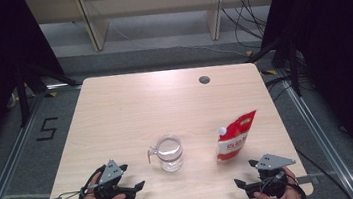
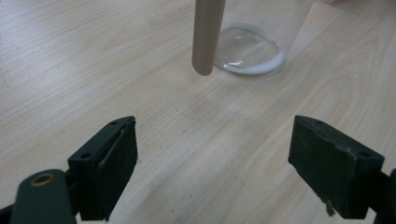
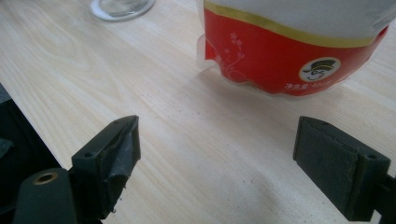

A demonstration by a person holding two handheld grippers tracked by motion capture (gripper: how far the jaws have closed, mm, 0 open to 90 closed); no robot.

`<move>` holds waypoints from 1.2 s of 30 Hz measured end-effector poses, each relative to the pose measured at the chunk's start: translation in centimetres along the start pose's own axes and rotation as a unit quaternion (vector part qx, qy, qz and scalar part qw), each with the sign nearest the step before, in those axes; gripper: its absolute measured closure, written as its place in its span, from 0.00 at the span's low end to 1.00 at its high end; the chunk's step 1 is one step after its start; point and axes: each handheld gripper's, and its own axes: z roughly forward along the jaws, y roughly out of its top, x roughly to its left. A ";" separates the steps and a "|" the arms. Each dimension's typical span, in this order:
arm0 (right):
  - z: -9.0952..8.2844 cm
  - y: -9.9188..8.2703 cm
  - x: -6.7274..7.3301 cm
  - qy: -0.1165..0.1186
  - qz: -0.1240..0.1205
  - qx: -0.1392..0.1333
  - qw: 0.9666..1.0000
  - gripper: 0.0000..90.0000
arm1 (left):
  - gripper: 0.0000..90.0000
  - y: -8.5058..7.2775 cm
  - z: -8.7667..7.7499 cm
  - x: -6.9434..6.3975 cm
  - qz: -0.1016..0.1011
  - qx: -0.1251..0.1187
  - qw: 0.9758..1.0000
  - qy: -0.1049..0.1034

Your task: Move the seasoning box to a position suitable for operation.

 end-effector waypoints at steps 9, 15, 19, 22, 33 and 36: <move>0.0 0.1 -0.1 -0.007 -0.011 -0.005 1.000 0.17 | 0.17 0.0 -0.1 0.1 0.010 0.003 1.000 -0.001; 0.1 0.0 -0.1 -0.007 -0.011 -0.012 1.000 0.17 | 0.17 0.1 0.0 0.0 -0.001 -0.002 1.000 0.002; 0.1 0.1 -0.2 -0.009 -0.013 -0.010 1.000 0.17 | 0.17 0.2 0.1 -0.1 -0.014 -0.006 1.000 0.003; 0.1 0.1 -0.1 -0.005 -0.011 -0.010 1.000 0.17 | 0.17 0.4 0.3 -0.1 -0.014 -0.006 1.000 0.004; 0.0 0.1 -0.1 -0.013 -0.009 -0.014 1.000 0.17 | 0.20 1.4 1.3 0.1 0.001 -0.032 0.999 -0.006; 0.1 0.1 -0.1 -0.014 -0.011 -0.017 1.000 0.17 | 0.23 1.6 1.6 0.3 0.002 -0.029 1.000 -0.003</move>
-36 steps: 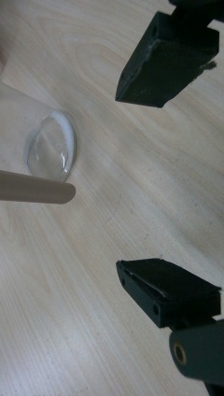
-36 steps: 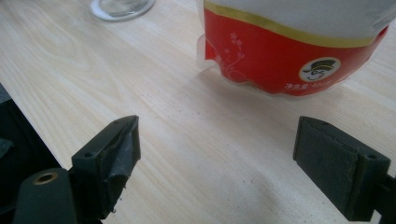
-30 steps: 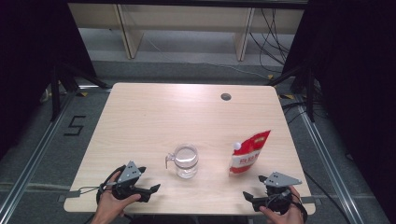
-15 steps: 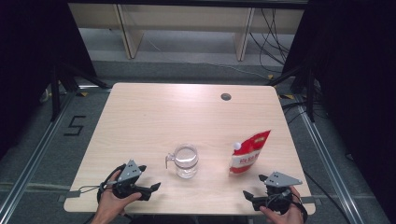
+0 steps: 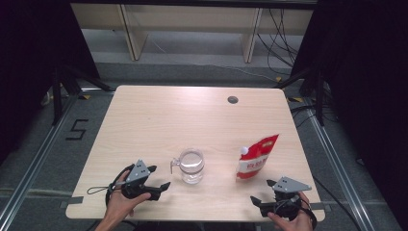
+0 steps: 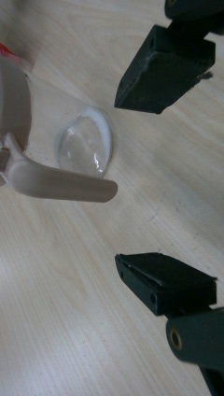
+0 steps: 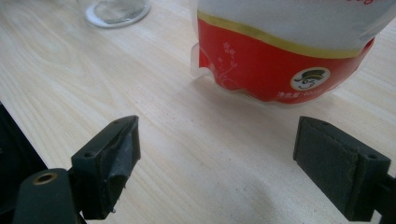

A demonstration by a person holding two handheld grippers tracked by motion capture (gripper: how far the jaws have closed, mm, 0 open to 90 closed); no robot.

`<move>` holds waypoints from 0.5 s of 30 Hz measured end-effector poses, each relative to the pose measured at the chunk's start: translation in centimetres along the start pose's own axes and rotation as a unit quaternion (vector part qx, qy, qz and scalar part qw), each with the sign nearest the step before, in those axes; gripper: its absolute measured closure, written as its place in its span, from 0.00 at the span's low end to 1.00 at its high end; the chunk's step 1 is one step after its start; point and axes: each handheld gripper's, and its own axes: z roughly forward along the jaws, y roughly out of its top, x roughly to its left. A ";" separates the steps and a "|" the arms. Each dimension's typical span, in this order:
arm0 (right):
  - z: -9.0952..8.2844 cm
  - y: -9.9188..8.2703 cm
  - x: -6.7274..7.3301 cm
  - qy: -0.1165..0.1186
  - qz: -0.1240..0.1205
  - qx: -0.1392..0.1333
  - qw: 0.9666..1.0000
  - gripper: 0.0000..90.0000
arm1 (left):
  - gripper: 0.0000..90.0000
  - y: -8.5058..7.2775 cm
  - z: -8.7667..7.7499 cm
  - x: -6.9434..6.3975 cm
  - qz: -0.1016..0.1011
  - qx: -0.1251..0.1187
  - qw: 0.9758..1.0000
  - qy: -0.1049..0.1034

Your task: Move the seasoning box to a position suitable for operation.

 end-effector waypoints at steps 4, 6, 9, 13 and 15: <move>0.0 0.0 0.0 0.001 0.002 0.002 1.000 0.17 | 0.36 0.5 0.8 0.0 0.016 -0.018 1.000 0.001; 0.0 0.0 -0.1 0.000 -0.005 -0.001 1.000 0.17 | 0.42 0.7 1.1 -0.1 0.027 -0.018 0.999 0.005; 0.0 0.0 0.0 0.000 -0.001 0.000 1.000 0.17 | 0.52 1.0 1.5 -0.1 0.036 -0.021 0.999 0.005; 0.1 0.0 -0.1 0.005 -0.007 0.001 1.000 0.18 | 0.63 1.4 2.2 -0.1 0.059 -0.032 0.998 0.010; 0.0 0.0 0.0 0.001 -0.005 0.003 1.000 0.18 | 0.67 1.5 2.8 -0.1 0.054 -0.036 0.998 0.007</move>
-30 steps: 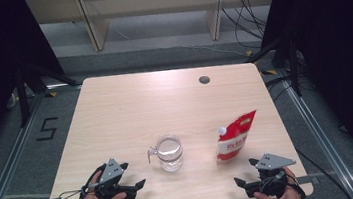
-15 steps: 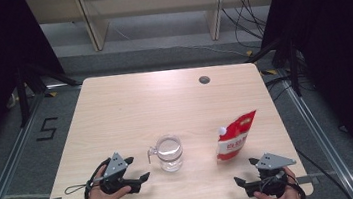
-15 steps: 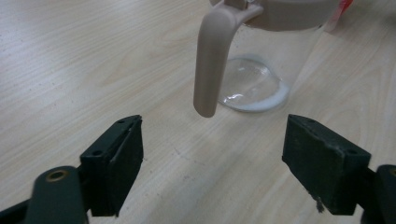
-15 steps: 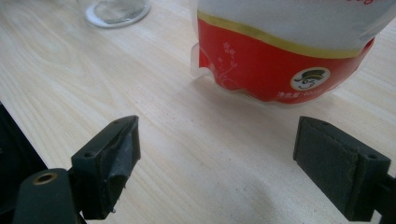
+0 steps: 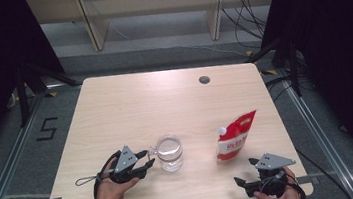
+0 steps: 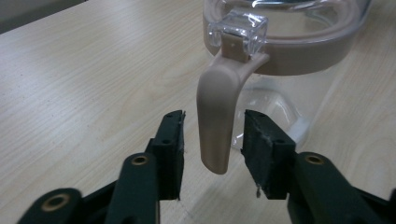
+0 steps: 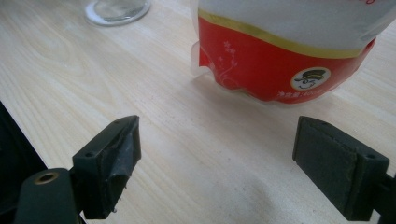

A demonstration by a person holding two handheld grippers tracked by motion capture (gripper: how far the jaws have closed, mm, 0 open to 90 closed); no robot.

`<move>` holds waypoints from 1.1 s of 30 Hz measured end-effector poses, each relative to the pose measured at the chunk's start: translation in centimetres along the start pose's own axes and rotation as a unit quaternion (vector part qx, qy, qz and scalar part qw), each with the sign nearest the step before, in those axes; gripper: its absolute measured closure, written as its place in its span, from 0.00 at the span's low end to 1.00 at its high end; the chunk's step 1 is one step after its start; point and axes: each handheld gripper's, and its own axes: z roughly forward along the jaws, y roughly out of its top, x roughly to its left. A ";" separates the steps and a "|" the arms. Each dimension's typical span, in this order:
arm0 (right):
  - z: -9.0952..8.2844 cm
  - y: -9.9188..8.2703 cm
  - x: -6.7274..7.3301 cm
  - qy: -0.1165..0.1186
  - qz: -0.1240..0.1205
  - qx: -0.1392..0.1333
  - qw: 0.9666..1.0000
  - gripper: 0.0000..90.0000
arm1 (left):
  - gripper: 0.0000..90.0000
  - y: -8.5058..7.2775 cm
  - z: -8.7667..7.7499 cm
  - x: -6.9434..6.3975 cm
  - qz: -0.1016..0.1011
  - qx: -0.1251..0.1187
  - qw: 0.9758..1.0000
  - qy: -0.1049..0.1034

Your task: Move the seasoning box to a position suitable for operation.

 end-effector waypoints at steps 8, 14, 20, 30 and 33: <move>0.0 -0.1 -0.1 -0.003 0.002 0.001 1.000 0.18 | 0.82 0.3 0.4 0.3 -0.005 -0.014 1.000 -0.010; 0.0 -0.1 0.0 0.001 0.005 0.006 1.000 0.18 | 0.83 0.4 0.3 0.5 0.001 -0.017 1.000 -0.025; 0.0 -0.1 0.0 0.004 0.009 0.006 1.000 0.19 | 0.83 0.4 0.3 0.4 0.007 -0.017 0.999 -0.048; 0.0 0.0 0.0 0.002 -0.001 0.008 1.000 0.19 | 0.83 0.5 0.4 -1.1 0.025 -0.017 0.995 -0.090; -0.1 0.0 0.0 0.001 -0.004 0.005 1.000 0.19 | 0.83 0.5 0.4 -1.3 0.020 -0.020 0.995 -0.095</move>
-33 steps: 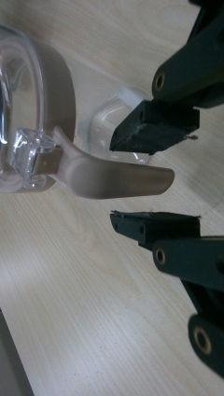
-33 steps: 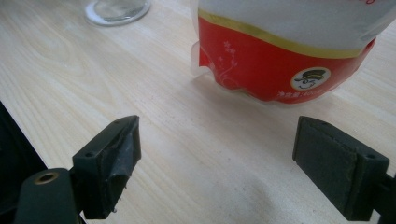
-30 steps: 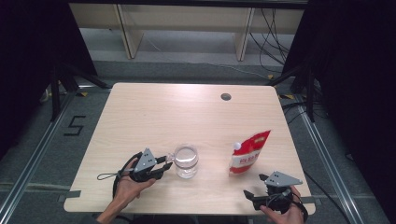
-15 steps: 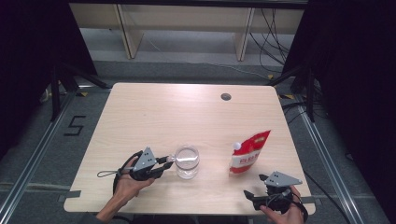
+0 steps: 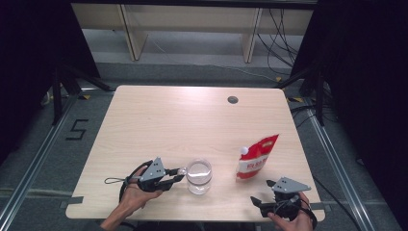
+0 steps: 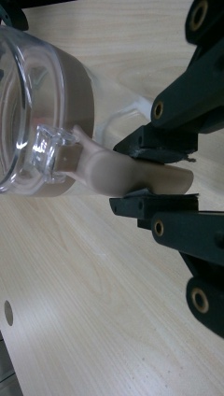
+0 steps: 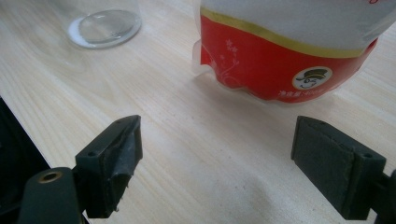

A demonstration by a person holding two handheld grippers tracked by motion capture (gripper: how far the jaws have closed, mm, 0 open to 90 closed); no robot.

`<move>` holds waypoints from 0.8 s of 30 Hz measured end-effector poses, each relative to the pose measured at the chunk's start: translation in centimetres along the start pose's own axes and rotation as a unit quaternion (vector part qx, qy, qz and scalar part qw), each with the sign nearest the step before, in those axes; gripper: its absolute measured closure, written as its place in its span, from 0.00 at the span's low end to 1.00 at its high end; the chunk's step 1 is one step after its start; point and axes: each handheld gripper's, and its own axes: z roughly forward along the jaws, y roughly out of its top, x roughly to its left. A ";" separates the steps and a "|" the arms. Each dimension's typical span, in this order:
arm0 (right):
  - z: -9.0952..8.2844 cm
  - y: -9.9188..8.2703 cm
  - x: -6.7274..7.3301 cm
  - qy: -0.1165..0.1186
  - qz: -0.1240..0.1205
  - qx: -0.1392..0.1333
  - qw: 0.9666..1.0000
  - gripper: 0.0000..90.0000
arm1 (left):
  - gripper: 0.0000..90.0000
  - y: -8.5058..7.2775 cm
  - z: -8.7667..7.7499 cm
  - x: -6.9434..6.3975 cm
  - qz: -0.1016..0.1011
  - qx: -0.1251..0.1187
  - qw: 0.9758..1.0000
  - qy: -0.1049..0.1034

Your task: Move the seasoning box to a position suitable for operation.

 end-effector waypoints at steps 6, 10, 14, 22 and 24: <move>0.2 0.0 0.0 0.009 -0.007 -0.003 1.000 0.19 | 0.83 0.1 0.1 -0.5 -0.001 0.001 1.000 -0.007; 0.1 0.0 0.2 0.002 -0.003 0.002 1.000 0.19 | 0.82 0.0 -0.1 -0.7 -0.003 0.007 1.000 -0.005; 0.1 -0.1 0.3 0.009 0.006 0.001 1.000 0.19 | 0.81 -0.1 -0.2 -0.7 -0.013 0.007 1.000 -0.017; 0.2 -0.2 0.0 0.009 0.007 0.003 1.000 0.19 | 0.44 0.7 -1.1 -1.1 -0.006 0.030 0.999 0.010; 0.2 -0.2 0.0 0.010 0.009 0.003 1.000 0.19 | 0.42 0.9 -1.4 -1.3 -0.015 0.026 1.000 0.007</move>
